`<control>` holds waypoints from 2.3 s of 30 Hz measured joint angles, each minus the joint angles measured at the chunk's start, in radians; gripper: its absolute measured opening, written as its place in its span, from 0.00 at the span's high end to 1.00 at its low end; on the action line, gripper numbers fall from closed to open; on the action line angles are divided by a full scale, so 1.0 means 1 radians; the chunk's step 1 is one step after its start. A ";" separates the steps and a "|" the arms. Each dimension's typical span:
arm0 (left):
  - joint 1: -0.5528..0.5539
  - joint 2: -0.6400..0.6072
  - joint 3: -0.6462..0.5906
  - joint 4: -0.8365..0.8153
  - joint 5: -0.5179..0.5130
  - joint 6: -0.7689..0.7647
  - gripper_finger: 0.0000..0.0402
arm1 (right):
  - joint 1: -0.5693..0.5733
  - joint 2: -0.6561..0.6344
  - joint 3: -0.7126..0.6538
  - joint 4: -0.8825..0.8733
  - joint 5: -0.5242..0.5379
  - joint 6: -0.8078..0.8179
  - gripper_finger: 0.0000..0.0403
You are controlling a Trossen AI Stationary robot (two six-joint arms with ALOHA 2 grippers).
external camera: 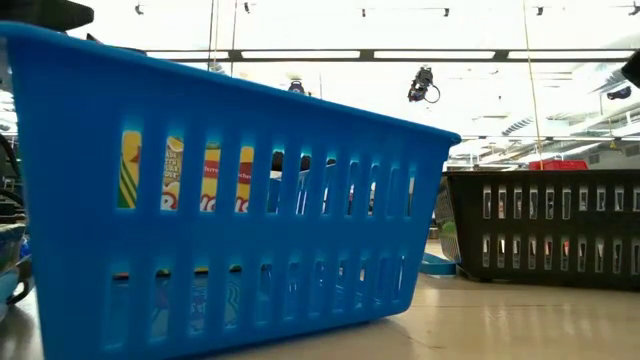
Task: Pick & Place Office Desk Supplies
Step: Put the blue spiral keychain into the green bin
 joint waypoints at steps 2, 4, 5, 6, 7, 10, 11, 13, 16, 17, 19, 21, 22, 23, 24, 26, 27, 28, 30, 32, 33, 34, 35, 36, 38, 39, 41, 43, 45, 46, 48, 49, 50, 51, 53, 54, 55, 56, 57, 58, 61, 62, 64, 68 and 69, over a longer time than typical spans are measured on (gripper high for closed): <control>0.000 0.005 0.000 -0.001 -0.001 -0.007 0.20 | -0.009 -0.001 0.034 -0.111 0.025 0.024 0.63; 0.000 0.005 0.000 -0.002 -0.002 -0.010 0.20 | -0.036 -0.001 0.064 -0.235 0.024 0.030 0.66; 0.000 0.005 0.000 -0.001 -0.005 -0.010 0.20 | -0.056 -0.001 0.080 -0.292 0.020 0.030 0.67; 0.000 0.005 0.000 -0.002 -0.007 -0.011 0.20 | -0.080 -0.001 0.096 -0.352 0.020 0.031 0.68; 0.000 0.005 0.000 -0.002 -0.012 -0.011 0.20 | -0.105 -0.001 0.111 -0.414 0.017 0.031 0.69; 0.000 0.005 0.000 -0.002 -0.018 -0.017 0.20 | -0.210 -0.001 0.151 -0.606 -0.036 0.031 0.69; 0.000 0.005 0.000 -0.002 -0.018 -0.018 0.20 | -0.254 -0.001 0.161 -0.659 -0.070 0.029 0.69; 0.000 0.005 0.000 -0.002 -0.018 -0.019 0.20 | -0.347 -0.001 0.167 -0.743 -0.143 0.000 0.66; 0.000 0.005 0.000 -0.001 -0.020 -0.019 0.20 | -0.482 -0.001 0.167 -0.791 -0.222 -0.106 0.59; 0.000 0.005 0.000 -0.001 -0.022 -0.019 0.20 | -0.529 -0.001 0.167 -0.795 -0.250 -0.157 0.57; 0.000 0.005 0.000 -0.001 -0.025 -0.018 0.20 | -0.622 -0.001 0.167 -0.789 -0.293 -0.257 0.51; 0.000 0.005 0.000 -0.002 -0.025 -0.018 0.20 | -0.716 -0.001 0.167 -0.779 -0.322 -0.358 0.46; 0.000 0.005 0.000 -0.002 -0.026 -0.017 0.20 | -0.766 -0.001 0.167 -0.767 -0.337 -0.410 0.45; 0.000 0.005 0.000 -0.002 -0.027 -0.017 0.20 | -0.815 -0.001 0.167 -0.752 -0.357 -0.459 0.43; 0.000 0.005 0.000 -0.002 -0.029 -0.016 0.20 | -0.865 -0.001 0.167 -0.737 -0.386 -0.508 0.42; 0.000 0.005 0.000 -0.002 -0.037 -0.016 0.20 | -0.973 -0.001 0.167 -0.706 -0.451 -0.596 0.42; 0.000 0.005 0.000 -0.002 -0.043 -0.015 0.20 | -1.024 -0.001 0.167 -0.693 -0.483 -0.638 0.42; 0.000 0.005 0.000 -0.002 -0.049 -0.010 0.20 | -1.074 0.000 0.167 -0.679 -0.512 -0.680 0.42; 0.000 0.005 0.000 -0.002 -0.059 -0.002 0.20 | -1.164 0.006 0.167 -0.656 -0.576 -0.761 0.43; 0.000 0.005 0.000 -0.001 -0.075 0.005 0.20 | -1.246 0.009 0.167 -0.648 -0.627 -0.831 0.43; 0.000 0.005 0.000 -0.001 -0.083 0.009 0.20 | -1.278 0.018 0.167 -0.633 -0.648 -0.864 0.43; 0.000 0.005 0.000 -0.001 -0.087 0.014 0.20 | -1.307 0.026 0.168 -0.624 -0.664 -0.894 0.43; 0.000 0.005 0.000 0.000 -0.090 0.019 0.20 | -1.336 0.036 0.168 -0.623 -0.682 -0.927 0.43; 0.000 0.005 0.000 0.005 -0.092 0.023 0.20 | -1.357 0.049 0.168 -0.613 -0.700 -0.954 0.43; 0.000 0.005 0.000 0.012 -0.097 0.024 0.20 | -1.394 0.092 0.176 -0.607 -0.732 -1.000 0.43; 0.000 0.005 0.000 0.018 -0.098 0.024 0.20 | -1.406 0.118 0.184 -0.608 -0.737 -1.021 0.43; 0.000 0.005 0.000 0.032 -0.097 0.024 0.20 | -1.417 0.172 0.206 -0.609 -0.740 -1.064 0.43; 0.000 0.005 0.000 0.036 -0.102 0.023 0.20 | -1.416 0.230 0.233 -0.610 -0.743 -1.098 0.43; 0.000 0.005 0.000 0.036 -0.112 0.026 0.20 | -1.415 0.285 0.262 -0.616 -0.751 -1.114 0.43; 0.000 0.005 0.000 0.036 -0.118 0.027 0.20 | -1.416 0.303 0.272 -0.622 -0.756 -1.122 0.43; 0.000 0.005 0.000 0.036 -0.128 0.027 0.20 | -1.417 0.342 0.289 -0.627 -0.768 -1.141 0.43; 0.000 0.005 0.000 0.035 -0.130 0.027 0.20 | -1.421 0.358 0.292 -0.629 -0.770 -1.151 0.43; 0.000 0.005 0.000 0.036 -0.131 0.026 0.20 | -1.423 0.373 0.294 -0.634 -0.770 -1.157 0.43; 0.000 0.005 0.000 0.035 -0.131 0.025 0.20 | -1.427 0.387 0.294 -0.636 -0.771 -1.164 0.44; 0.000 0.005 0.000 0.034 -0.131 0.021 0.20 | -1.435 0.415 0.294 -0.643 -0.773 -1.174 0.45; 0.000 0.005 0.000 0.034 -0.131 0.017 0.20 | -1.437 0.425 0.294 -0.650 -0.777 -1.177 0.46; 0.000 0.005 0.000 0.033 -0.131 0.016 0.20 | -1.437 0.432 0.296 -0.649 -0.781 -1.179 0.47; 0.000 0.005 0.000 0.033 -0.131 0.015 0.20 | -1.437 0.438 0.298 -0.646 -0.784 -1.180 0.48; 0.000 0.005 0.000 0.033 -0.131 0.015 0.20 | -1.437 0.439 0.298 -0.647 -0.786 -1.182 0.49; 0.000 0.005 0.000 0.033 -0.131 0.014 0.20 | -1.435 0.439 0.298 -0.646 -0.786 -1.181 0.51; 0.000 0.005 0.000 0.033 -0.131 0.011 0.20 | -1.420 0.439 0.297 -0.644 -0.786 -1.167 0.62; 0.000 0.005 0.000 0.033 -0.131 0.009 0.20 | -1.415 0.439 0.297 -0.645 -0.785 -1.159 0.67; 0.000 0.005 0.000 0.033 -0.131 0.008 0.20 | -1.399 0.439 0.296 -0.647 -0.785 -1.144 0.81; 0.000 0.005 0.000 0.032 -0.143 0.008 0.20 | -1.362 0.438 0.295 -0.630 -0.761 -1.121 0.95; 0.000 0.005 0.000 0.033 -0.148 0.008 0.20 | -1.349 0.438 0.295 -0.626 -0.745 -1.112 0.95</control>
